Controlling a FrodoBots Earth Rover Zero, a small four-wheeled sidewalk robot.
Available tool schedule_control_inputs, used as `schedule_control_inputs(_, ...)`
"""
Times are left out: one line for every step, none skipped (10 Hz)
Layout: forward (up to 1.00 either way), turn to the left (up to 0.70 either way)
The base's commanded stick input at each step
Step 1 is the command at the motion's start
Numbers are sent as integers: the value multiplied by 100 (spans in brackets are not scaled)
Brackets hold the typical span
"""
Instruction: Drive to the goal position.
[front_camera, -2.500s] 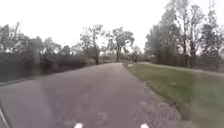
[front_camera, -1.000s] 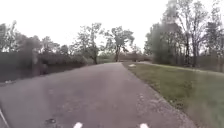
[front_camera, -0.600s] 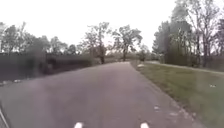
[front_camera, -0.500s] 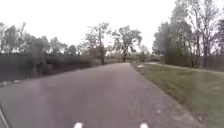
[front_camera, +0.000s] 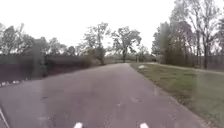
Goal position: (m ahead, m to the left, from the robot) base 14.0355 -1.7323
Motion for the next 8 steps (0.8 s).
schedule_control_inputs(100,23)
schedule_control_inputs(100,0)
schedule_control_inputs(100,0)
schedule_control_inputs(100,0)
schedule_control_inputs(100,0)
schedule_control_inputs(100,0)
schedule_control_inputs(100,0)
schedule_control_inputs(100,9)
